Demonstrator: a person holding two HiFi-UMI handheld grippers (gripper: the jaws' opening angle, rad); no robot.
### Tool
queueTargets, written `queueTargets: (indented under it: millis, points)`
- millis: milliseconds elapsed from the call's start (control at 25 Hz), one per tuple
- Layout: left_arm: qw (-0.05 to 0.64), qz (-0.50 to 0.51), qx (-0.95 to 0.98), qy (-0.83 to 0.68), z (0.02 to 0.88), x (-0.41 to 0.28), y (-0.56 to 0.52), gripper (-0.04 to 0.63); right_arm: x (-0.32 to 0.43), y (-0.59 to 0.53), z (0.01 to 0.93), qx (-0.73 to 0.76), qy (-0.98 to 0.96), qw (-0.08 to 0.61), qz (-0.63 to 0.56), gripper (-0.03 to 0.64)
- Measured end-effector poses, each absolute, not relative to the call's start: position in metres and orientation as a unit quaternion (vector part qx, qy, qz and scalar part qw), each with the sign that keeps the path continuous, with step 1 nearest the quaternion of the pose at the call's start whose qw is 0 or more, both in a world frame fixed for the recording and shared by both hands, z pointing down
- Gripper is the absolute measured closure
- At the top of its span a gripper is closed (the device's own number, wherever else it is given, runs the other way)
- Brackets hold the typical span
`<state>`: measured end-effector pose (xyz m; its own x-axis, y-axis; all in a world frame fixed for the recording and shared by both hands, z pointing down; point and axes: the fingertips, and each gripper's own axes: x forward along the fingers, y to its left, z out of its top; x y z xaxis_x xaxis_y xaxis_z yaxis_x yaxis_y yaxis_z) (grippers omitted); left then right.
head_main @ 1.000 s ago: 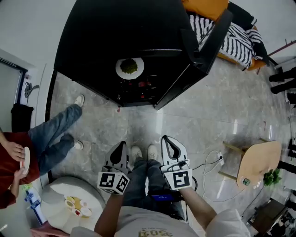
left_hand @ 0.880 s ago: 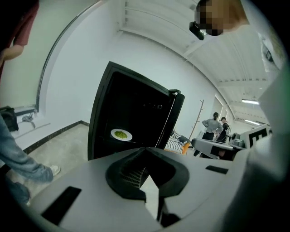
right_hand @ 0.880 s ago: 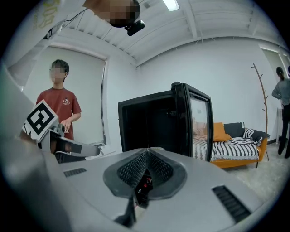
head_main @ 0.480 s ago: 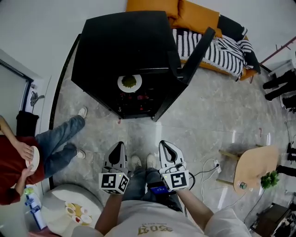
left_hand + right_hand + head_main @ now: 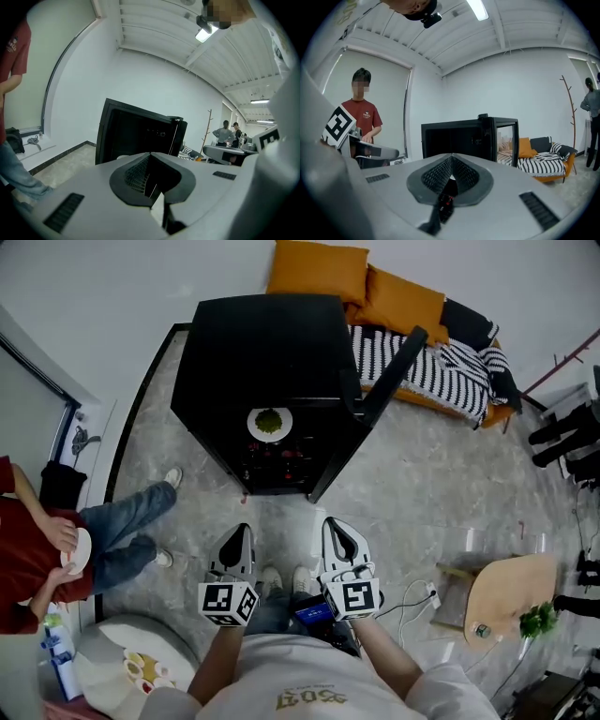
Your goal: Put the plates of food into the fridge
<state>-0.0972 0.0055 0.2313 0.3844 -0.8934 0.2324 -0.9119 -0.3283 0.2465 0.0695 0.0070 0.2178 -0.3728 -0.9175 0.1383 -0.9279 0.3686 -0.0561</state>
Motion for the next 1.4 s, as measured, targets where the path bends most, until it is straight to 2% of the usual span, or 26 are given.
queueTargets:
  millis: [360, 1400]
  points:
    - [0.147, 0.038, 0.81, -0.566, 0.21, -0.106, -0.007, 0.591, 0.073, 0.003, 0.191, 0.565, -0.821, 0.007, 0.085, 0.608]
    - [0.132, 0.012, 0.792, -0.596, 0.187, -0.145, -0.014, 0.591, 0.06, 0.014, 0.182, 0.569, -0.817, 0.028, 0.09, 0.609]
